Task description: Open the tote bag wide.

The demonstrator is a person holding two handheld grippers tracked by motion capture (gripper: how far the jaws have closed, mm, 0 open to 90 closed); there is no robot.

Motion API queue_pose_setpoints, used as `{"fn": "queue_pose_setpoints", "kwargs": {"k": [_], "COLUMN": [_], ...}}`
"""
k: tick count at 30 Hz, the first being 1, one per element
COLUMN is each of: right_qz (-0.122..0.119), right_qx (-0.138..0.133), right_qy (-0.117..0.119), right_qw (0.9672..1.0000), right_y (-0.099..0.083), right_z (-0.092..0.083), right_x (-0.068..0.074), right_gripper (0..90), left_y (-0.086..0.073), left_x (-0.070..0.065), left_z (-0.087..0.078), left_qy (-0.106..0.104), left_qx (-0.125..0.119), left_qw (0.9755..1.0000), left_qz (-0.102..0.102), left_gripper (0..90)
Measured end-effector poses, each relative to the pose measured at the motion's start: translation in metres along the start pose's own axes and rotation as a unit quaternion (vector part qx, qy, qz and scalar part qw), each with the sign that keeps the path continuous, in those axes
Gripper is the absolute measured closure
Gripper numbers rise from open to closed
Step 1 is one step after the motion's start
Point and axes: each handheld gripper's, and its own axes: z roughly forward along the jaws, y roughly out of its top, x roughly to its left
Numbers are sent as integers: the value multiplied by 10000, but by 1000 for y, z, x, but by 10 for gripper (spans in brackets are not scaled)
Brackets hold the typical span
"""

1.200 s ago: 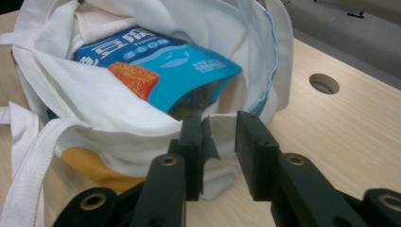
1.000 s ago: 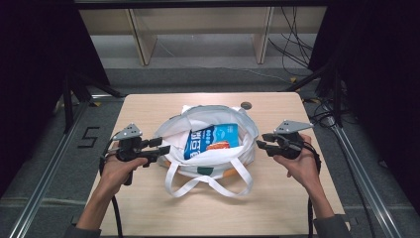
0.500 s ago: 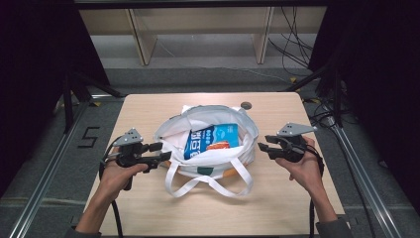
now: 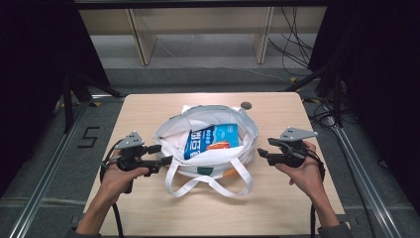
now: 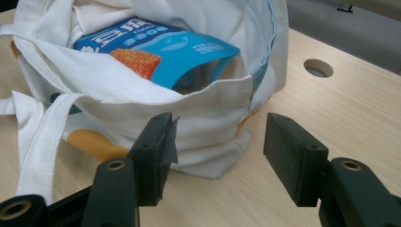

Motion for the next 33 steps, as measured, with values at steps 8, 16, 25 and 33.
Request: {"fn": "queue_pose_setpoints", "kwargs": {"k": [8,16,25,33], "right_qz": [97,159,210,341], "right_qx": [54,77,101,22], "right_qy": [-13,5,-43,-31], "right_qw": [9999,9998,9997,9994], "right_y": [-8,-15,-21,-29], "right_z": [-2,-4,-7,-7], "right_x": [1,4,2,2], "right_gripper": [406,368,310,288], "left_y": [-5,-12,-19,-27], "left_x": [2,1,2,-3], "left_z": [-3,-5,-6,-6], "left_qy": [21,11,-20,-32], "left_qx": [30,84,86,79], "left_qw": [10000,10000,9999,9998], "left_qz": [1,-12,-92,-192], "left_gripper": [315,272,194,162]}}
